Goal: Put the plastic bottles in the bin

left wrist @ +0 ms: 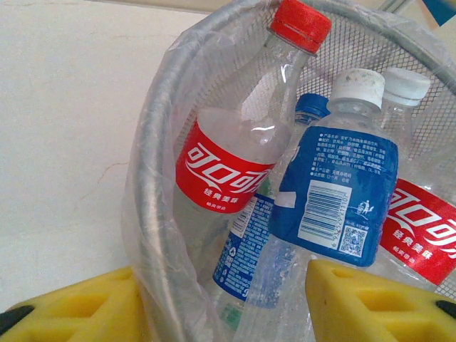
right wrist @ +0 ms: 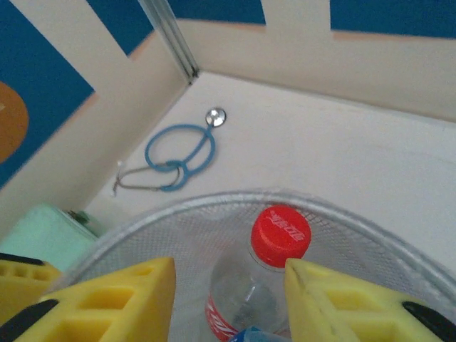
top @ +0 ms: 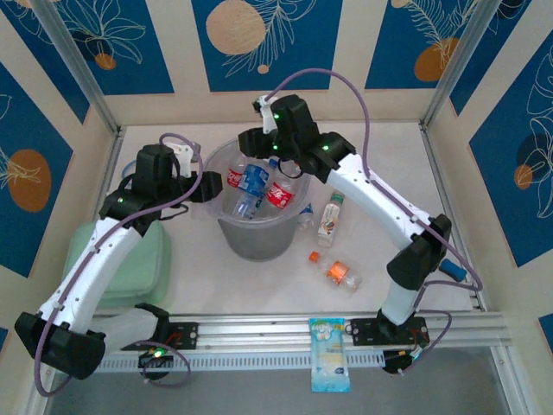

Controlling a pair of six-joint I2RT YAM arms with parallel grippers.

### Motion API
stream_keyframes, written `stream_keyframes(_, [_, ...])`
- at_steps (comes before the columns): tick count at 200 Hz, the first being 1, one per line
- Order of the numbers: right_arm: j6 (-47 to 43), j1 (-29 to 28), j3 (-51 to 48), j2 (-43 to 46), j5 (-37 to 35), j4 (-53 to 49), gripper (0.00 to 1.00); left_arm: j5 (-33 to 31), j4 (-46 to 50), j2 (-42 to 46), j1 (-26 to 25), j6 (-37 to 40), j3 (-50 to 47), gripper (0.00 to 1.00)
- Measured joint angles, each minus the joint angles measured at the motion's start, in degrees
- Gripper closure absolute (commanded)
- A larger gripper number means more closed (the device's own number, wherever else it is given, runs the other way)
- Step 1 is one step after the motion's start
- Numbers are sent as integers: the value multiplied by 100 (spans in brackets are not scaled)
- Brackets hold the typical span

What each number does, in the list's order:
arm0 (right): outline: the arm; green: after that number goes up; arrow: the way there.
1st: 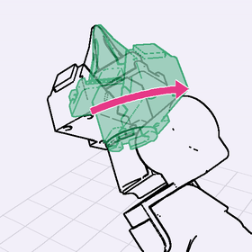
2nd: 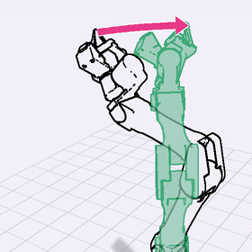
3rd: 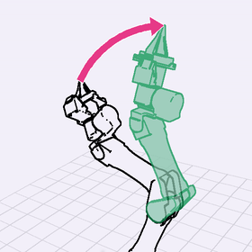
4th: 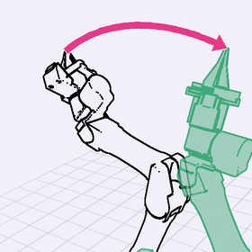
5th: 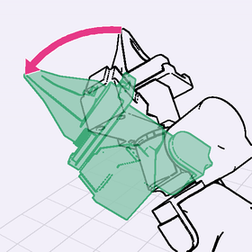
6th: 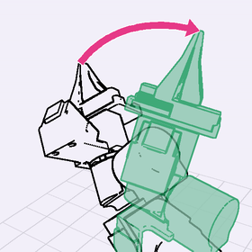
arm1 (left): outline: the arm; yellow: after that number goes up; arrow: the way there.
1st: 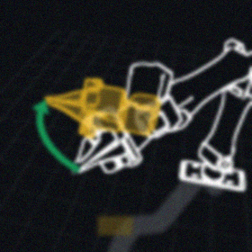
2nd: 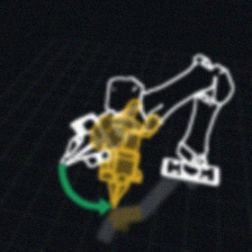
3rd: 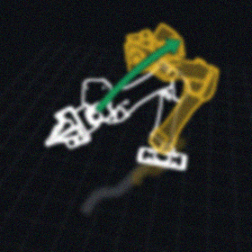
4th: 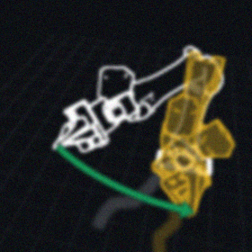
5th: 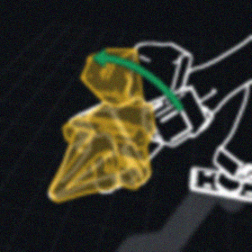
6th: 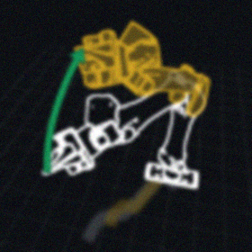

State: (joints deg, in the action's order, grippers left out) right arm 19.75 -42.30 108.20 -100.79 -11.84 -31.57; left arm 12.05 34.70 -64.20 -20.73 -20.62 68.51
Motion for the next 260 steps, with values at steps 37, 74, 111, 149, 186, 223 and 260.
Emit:
stream_keyframes(37, [-83,-125,-9,-369,7,-389,66,0,-2,0,0,-11,0,45])
stream_keyframes(74, [-59,-133,-433,-258,28,-114,68,-2,2,0,0,-11,0,45])
stream_keyframes(111, [48,-151,-483,-114,70,-127,61,0,0,0,0,-13,0,45])
stream_keyframes(149, [79,-227,-485,214,153,-254,46,24,-83,-4,-2,-11,0,45])
stream_keyframes(186, [120,-105,-658,789,131,-214,37,59,-133,-4,0,-35,0,46])
stream_keyframes(223, [236,363,-1410,1681,-22,-85,27,61,-131,-4,-2,-37,0,46])
stream_keyframes(260, [544,1502,-2590,2900,-87,-125,19,61,-133,-11,0,-37,0,46])
